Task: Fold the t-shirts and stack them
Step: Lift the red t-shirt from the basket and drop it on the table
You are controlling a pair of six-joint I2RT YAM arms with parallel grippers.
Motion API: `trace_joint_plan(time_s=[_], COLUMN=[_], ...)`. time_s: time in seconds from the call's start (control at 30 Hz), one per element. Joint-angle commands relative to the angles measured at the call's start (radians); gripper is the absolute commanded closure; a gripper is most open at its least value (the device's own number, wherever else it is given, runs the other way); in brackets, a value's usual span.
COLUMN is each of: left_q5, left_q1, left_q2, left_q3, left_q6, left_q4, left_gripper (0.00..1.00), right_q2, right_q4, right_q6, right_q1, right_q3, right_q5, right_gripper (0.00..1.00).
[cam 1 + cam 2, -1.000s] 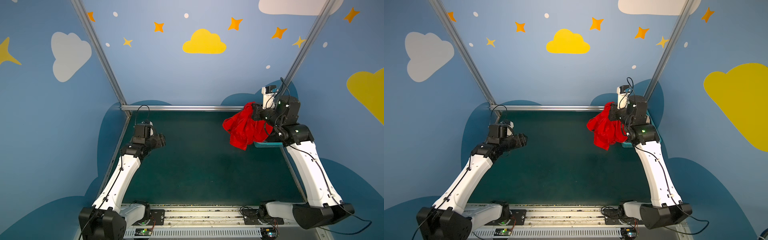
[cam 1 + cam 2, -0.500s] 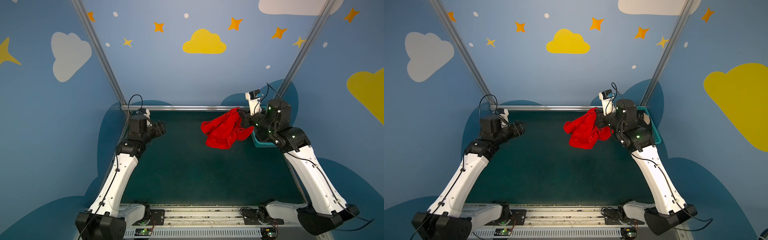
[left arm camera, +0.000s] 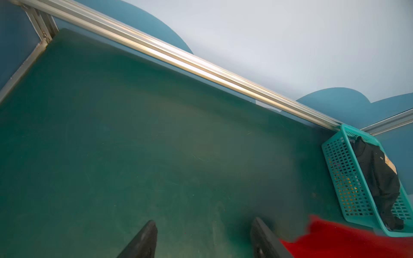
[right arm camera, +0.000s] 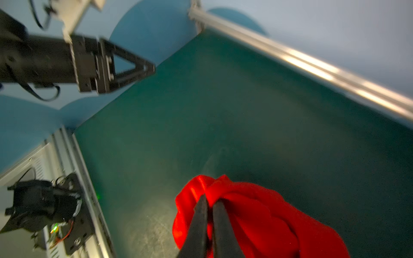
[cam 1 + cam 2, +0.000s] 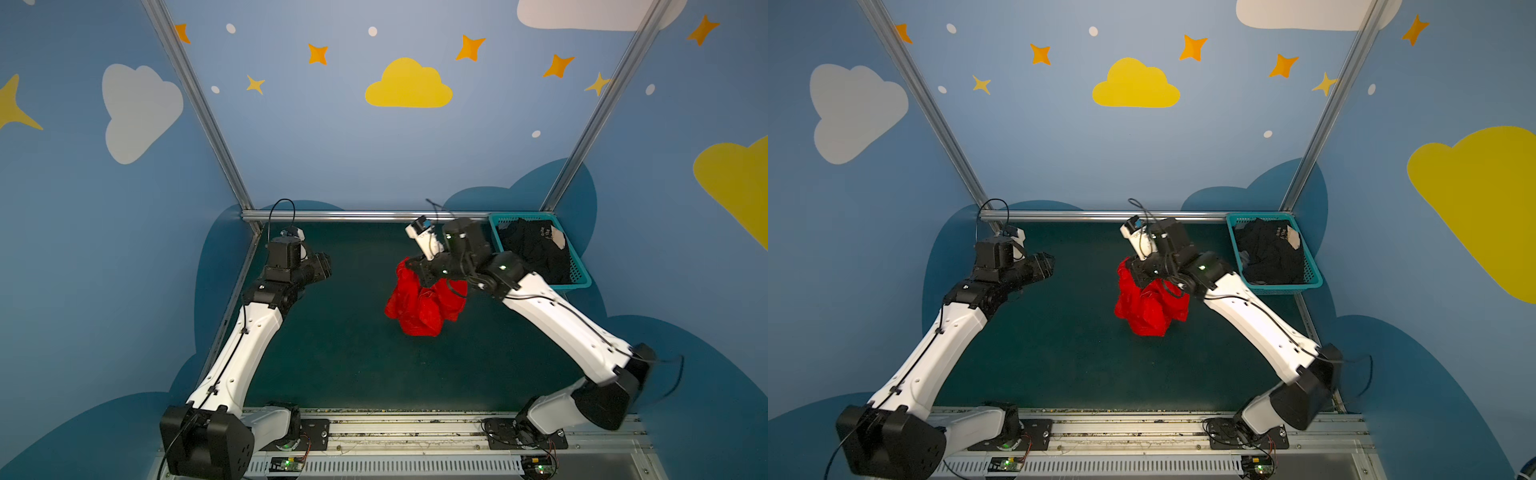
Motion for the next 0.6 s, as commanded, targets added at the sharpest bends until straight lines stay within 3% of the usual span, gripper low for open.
trace_joint_plan(time_s=[0.0, 0.13, 0.27, 0.37, 0.47, 0.57], left_q5=[-0.034, -0.051, -0.059, -0.039, -0.025, -0.080], left_q1=[-0.001, -0.001, -0.003, -0.021, -0.092, -0.223], left_q2=[-0.021, -0.033, -0.038, -0.025, 0.002, 0.048], left_q3=[-0.004, -0.009, -0.013, -0.002, 0.001, -0.001], left_q6=[0.026, 0.037, 0.037, 0.012, -0.016, -0.035], left_q4=[0.007, 0.005, 0.001, -0.037, -0.101, -0.177], left_gripper=[0.33, 0.33, 0.33, 0.36, 0.38, 0.40], right_q2=[0.154, 0.226, 0.153, 0.081, 0.012, -0.043], right_q4=[0.029, -0.014, 0.021, 0.034, 0.034, 0.040], right_q6=[0.075, 0.083, 0.081, 0.100, 0.132, 0.170], right_q1=[0.041, 0.043, 0.022, -0.025, -0.098, -0.172], right_q3=[0.026, 0.081, 0.023, -0.053, -0.147, -0.248], right_q5=[-0.195, -0.198, -0.150, -0.107, -0.096, -0.081], right_gripper=[0.72, 0.57, 0.44, 0.41, 0.41, 0.41])
